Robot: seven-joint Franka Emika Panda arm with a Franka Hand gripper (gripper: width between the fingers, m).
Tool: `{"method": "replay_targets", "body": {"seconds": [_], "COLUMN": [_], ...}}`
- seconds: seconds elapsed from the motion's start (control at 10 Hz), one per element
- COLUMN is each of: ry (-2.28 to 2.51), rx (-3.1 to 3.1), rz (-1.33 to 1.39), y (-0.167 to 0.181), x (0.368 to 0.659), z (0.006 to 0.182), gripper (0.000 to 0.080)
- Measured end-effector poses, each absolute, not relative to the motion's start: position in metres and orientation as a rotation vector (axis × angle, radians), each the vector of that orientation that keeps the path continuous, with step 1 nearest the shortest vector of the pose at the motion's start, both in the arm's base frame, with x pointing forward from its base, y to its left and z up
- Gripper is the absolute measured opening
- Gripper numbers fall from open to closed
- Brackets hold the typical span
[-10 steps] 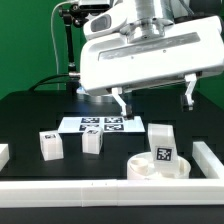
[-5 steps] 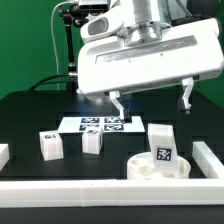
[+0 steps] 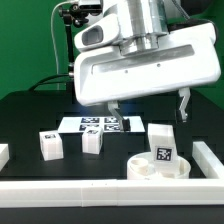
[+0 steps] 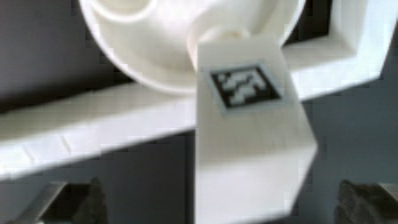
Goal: Assemble stool
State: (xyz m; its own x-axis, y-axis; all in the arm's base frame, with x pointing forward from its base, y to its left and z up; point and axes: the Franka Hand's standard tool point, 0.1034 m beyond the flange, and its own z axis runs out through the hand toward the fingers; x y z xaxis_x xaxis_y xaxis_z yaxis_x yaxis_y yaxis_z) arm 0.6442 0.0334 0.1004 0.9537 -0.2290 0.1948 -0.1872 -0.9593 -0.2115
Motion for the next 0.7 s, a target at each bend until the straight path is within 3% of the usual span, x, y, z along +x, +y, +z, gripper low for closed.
{"method": "replay_targets", "body": {"seconds": [0.4,0.7], "ry": [0.283,-0.029], "rx": [-2.887,-2.985], "rz": [-0.015,-0.143], "y": [0.039,0.04], "x": [0.639,0.651], "z": [0.102,0.106], "gripper": [0.0649,0.0649]}}
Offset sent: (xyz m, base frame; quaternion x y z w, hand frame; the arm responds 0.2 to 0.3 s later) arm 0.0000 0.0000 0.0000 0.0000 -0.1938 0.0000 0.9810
